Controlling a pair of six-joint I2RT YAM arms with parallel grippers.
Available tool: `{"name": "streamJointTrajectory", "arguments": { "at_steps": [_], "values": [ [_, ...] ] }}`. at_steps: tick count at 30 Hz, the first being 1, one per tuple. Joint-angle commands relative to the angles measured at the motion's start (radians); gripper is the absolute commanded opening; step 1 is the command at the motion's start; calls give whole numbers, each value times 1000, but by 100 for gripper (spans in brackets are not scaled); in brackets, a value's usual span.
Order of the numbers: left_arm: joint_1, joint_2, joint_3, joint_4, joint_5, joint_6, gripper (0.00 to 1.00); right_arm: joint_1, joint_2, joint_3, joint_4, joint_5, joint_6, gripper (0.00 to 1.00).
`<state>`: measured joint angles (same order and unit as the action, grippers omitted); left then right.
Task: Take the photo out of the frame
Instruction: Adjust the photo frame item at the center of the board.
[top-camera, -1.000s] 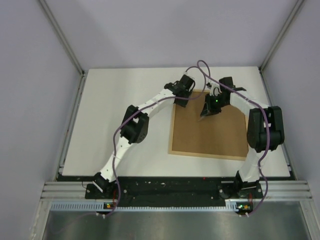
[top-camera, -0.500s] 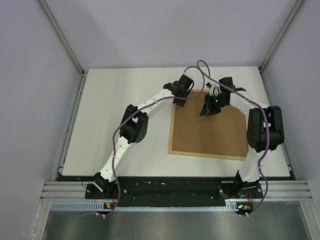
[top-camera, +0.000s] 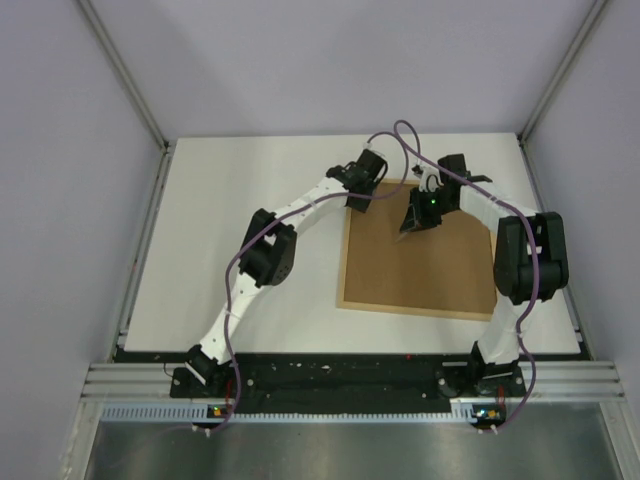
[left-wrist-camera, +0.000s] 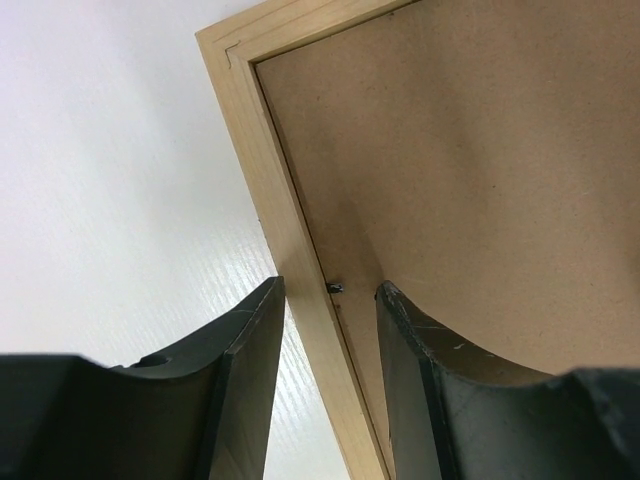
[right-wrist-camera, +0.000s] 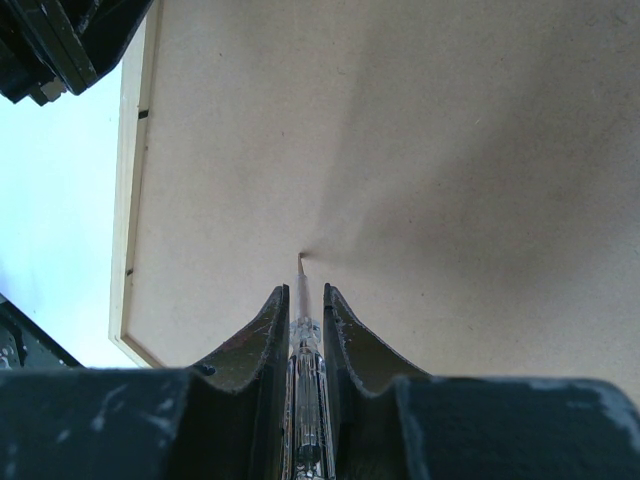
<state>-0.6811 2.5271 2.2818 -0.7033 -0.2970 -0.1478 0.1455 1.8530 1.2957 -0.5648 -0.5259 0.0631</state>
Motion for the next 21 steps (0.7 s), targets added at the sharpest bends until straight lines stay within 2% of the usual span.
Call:
{"name": "streamJointTrajectory", "arguments": {
  "at_steps": [1,10,17,21],
  "values": [
    [28,19,7,-22,-39,-18,47,8,20,-24,25,1,-17,0],
    [28,32,8,-18,-34,-18,47,6,18,-26,25,0,-14,0],
    [29,30,8,-28,-39,-16,27,8,20,-26,25,1,-13,0],
    [32,21,7,-32,-36,-19,25,8,26,-24,25,4,-13,0]
  ]
}}
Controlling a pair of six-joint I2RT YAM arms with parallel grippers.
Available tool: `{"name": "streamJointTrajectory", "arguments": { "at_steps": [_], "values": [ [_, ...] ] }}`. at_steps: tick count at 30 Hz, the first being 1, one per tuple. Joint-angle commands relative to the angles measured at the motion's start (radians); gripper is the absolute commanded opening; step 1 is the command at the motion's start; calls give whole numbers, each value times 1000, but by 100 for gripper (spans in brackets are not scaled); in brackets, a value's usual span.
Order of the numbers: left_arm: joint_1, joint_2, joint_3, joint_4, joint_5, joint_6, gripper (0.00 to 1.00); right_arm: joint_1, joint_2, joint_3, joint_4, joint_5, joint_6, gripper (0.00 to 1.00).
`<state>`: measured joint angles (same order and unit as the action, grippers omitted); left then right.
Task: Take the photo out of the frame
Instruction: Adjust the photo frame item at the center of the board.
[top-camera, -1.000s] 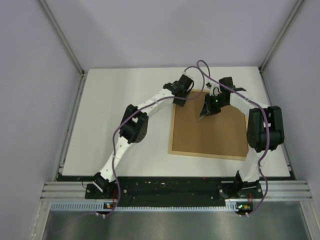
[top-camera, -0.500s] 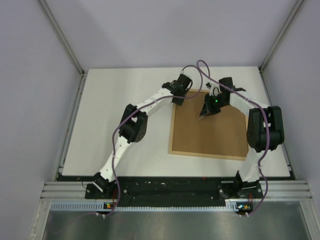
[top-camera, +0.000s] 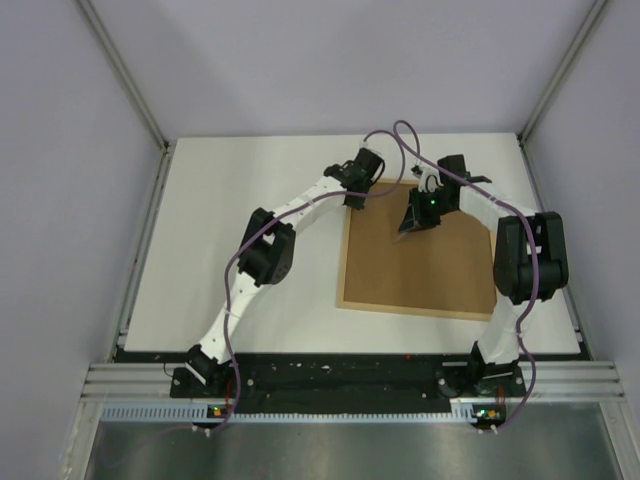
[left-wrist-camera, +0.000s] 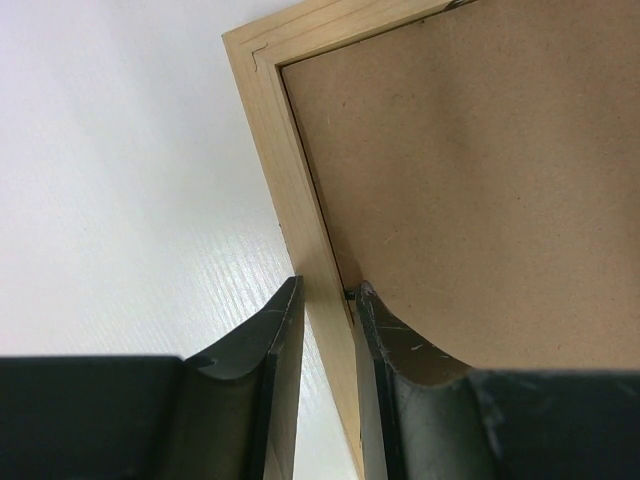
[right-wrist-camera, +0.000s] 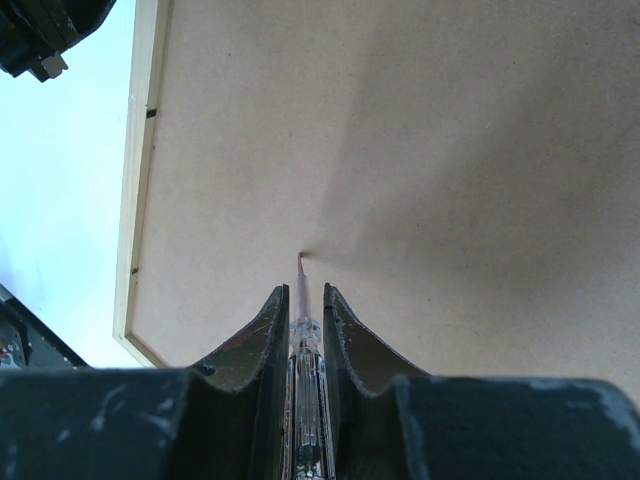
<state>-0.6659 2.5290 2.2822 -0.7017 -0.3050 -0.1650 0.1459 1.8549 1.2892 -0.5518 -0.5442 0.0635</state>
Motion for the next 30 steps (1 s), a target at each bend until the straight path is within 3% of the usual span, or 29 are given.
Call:
{"name": "streamJointTrajectory", "arguments": {
  "at_steps": [1,8,19,25,26,29,30],
  "values": [
    [19,16,3,-33,-22,-4,23,7,24,-18,12,24,-14,0],
    [61,-78,-104,31,70,-71,0,7,44,-16,12,27,-16,0],
    [161,-185,-335,189,593,-151,0,3,75,-4,12,0,-8,0],
    [184,-197,-389,223,667,-174,0,-11,73,4,12,-33,-8,0],
    [187,-200,-389,223,661,-176,2,-12,69,4,12,-33,-10,0],
    [187,-203,-356,197,595,-171,26,-11,59,4,12,-31,-13,0],
    [184,-200,-337,180,571,-168,30,-11,58,4,12,-31,-14,0]
  ]
}}
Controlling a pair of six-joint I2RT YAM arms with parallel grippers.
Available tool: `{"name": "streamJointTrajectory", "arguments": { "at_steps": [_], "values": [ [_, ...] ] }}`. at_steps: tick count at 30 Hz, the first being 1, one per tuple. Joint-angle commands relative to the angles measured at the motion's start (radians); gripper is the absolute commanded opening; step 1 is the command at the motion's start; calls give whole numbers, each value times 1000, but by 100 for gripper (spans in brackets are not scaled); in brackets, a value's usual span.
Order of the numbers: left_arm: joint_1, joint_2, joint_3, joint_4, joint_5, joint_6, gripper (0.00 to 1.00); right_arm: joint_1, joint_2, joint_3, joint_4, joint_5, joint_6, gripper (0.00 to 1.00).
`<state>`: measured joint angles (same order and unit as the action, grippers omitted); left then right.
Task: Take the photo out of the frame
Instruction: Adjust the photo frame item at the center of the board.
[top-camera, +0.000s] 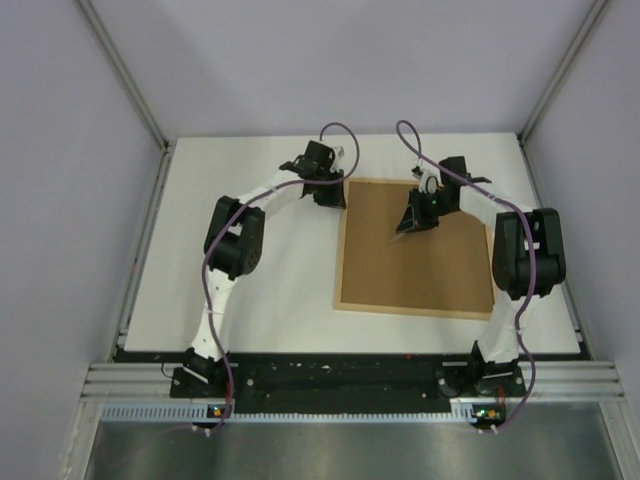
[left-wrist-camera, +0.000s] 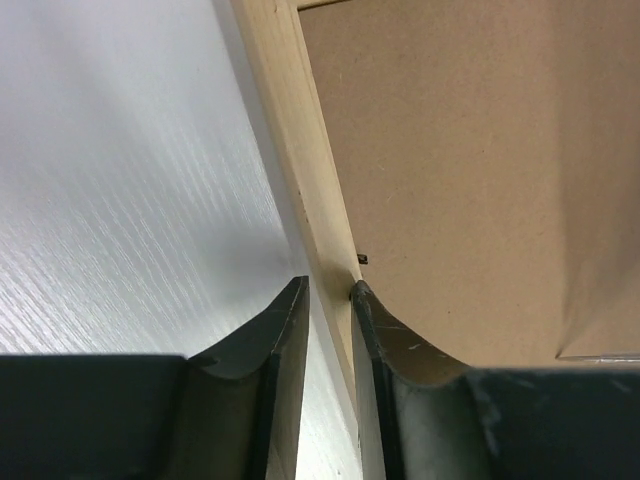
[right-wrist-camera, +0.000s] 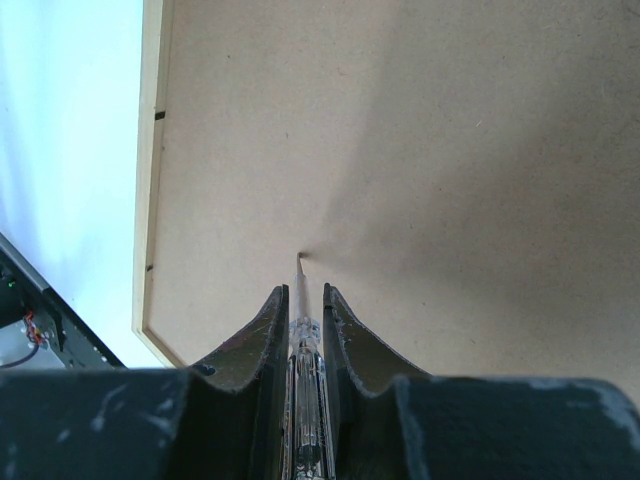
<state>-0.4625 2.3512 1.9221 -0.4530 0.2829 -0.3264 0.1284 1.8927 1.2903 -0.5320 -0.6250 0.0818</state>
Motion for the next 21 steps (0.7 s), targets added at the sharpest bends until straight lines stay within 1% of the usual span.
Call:
{"name": "streamJointTrajectory", "arguments": {
  "at_steps": [1,3,7,11,18,19,21],
  "values": [
    [-25,-17,44,-90,-58,0,34,7,20,3,-8,50,-33,0],
    [-41,-4,83,-131,-105,16,36,7,20,1,-8,50,-31,0],
    [-74,19,109,-159,-169,24,37,7,19,0,-8,47,-33,0],
    [-82,36,129,-159,-168,17,37,7,13,-5,-8,47,-36,0],
    [-102,82,193,-181,-274,36,38,7,8,-6,-8,44,-36,0],
    [-108,91,201,-182,-309,43,38,7,6,-6,-8,42,-36,0],
    [-116,108,215,-179,-324,46,38,8,6,-8,-8,41,-36,0]
  ]
}}
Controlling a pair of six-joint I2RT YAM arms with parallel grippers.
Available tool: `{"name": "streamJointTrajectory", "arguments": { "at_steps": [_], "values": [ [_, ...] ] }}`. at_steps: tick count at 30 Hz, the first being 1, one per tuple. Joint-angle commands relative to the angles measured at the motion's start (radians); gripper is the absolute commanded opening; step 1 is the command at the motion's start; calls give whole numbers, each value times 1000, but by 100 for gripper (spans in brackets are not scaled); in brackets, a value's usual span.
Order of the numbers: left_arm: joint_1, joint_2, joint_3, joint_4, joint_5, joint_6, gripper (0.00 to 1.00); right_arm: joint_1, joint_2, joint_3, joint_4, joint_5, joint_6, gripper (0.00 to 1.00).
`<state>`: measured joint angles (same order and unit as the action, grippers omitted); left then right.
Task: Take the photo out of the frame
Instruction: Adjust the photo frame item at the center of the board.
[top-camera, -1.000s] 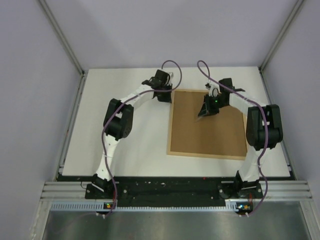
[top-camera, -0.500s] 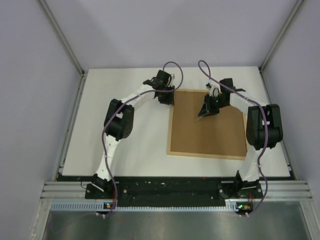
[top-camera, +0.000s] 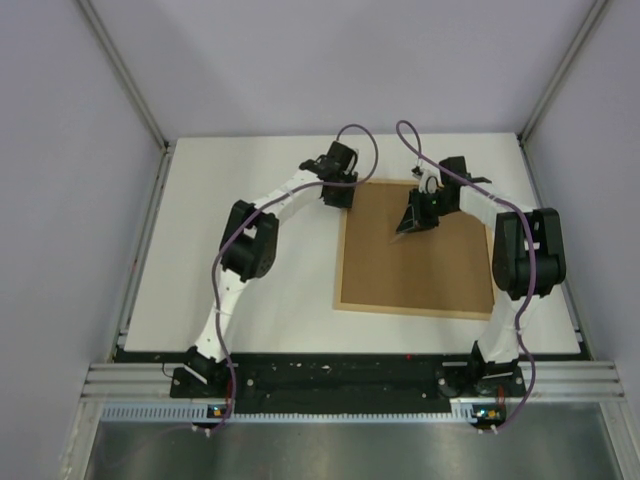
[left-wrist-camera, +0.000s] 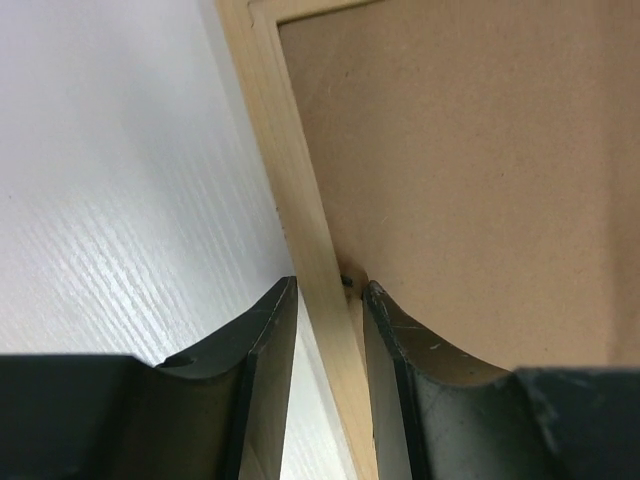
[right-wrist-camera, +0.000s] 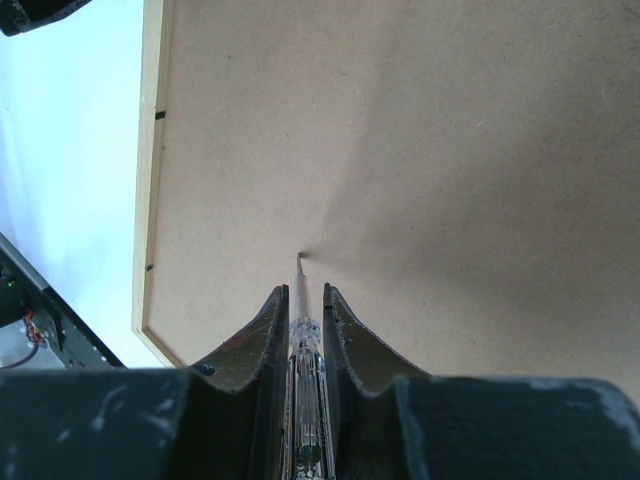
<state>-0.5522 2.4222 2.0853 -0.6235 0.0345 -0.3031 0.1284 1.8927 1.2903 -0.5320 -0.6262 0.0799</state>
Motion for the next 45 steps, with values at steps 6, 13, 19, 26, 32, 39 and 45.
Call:
{"name": "streamJointTrajectory", "arguments": {
  "at_steps": [6,13,19,26,32,39,45],
  "values": [
    [-46,64,84,-19,-97,27,38,7,2,-9,-8,40,-34,0],
    [-51,61,79,-24,-162,41,37,8,3,-9,-8,33,-34,0],
    [-49,63,79,2,-153,29,35,8,0,-13,-8,33,-35,0],
    [-43,64,79,5,-147,25,34,7,0,-13,-8,28,-34,0],
    [-37,71,78,13,-134,9,33,7,-1,-14,-8,26,-34,0],
    [6,61,47,33,-96,-70,8,8,0,-19,-8,25,-35,0],
    [57,40,-27,70,14,-142,0,8,9,-19,-8,19,-34,0]
  ]
}}
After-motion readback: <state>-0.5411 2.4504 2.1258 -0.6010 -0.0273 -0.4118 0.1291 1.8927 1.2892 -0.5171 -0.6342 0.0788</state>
